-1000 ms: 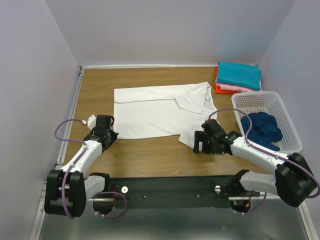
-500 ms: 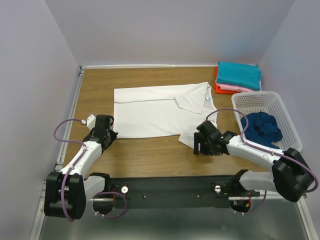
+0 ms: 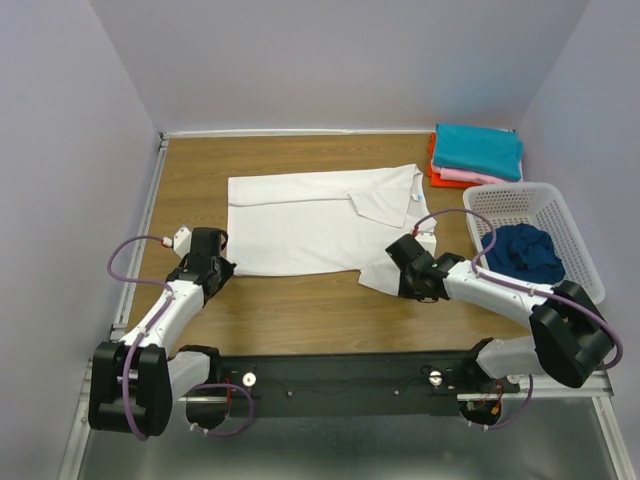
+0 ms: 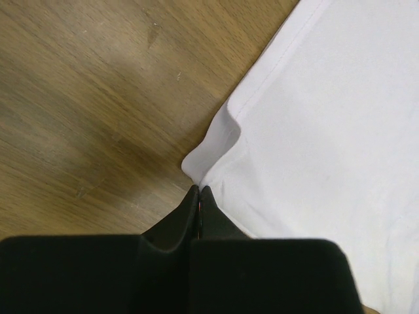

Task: Fold and stack the t-shirts
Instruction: Fold the tshirt

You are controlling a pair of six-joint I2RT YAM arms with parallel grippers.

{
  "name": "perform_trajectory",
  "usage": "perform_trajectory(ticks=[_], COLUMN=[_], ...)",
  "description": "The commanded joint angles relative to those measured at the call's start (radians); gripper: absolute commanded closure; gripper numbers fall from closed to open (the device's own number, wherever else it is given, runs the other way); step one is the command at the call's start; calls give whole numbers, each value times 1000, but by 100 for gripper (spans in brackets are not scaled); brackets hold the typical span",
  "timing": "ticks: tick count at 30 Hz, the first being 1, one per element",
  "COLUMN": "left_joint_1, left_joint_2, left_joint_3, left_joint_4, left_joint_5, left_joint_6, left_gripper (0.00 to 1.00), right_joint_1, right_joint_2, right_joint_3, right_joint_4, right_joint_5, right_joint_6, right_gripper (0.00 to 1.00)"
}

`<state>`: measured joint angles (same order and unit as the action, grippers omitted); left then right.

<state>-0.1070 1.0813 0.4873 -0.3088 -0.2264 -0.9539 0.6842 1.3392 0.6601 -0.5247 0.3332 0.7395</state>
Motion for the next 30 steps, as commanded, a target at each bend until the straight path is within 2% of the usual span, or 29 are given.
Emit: perform_trajectory(ticks=[1, 11, 18, 30], left_joint_1=[-2, 6, 24, 69], left_joint_2=[9, 123, 252, 448], left_joint_3=[54, 172, 304, 473], left_joint_4=[17, 46, 62, 54], left_joint_5=[-18, -7, 1, -4], left_joint_6=[18, 33, 58, 107], left_gripper=[100, 100, 100, 100], right_joint_1=[2, -103, -230, -319], right_joint_2=[-11, 98, 239, 494], right_joint_3=[102, 324, 484, 782], right_joint_4=[-9, 22, 86, 117], right_joint_5=[121, 199, 107, 4], right_joint_6=[-29, -101, -193, -328], right_gripper=[99, 99, 99, 99])
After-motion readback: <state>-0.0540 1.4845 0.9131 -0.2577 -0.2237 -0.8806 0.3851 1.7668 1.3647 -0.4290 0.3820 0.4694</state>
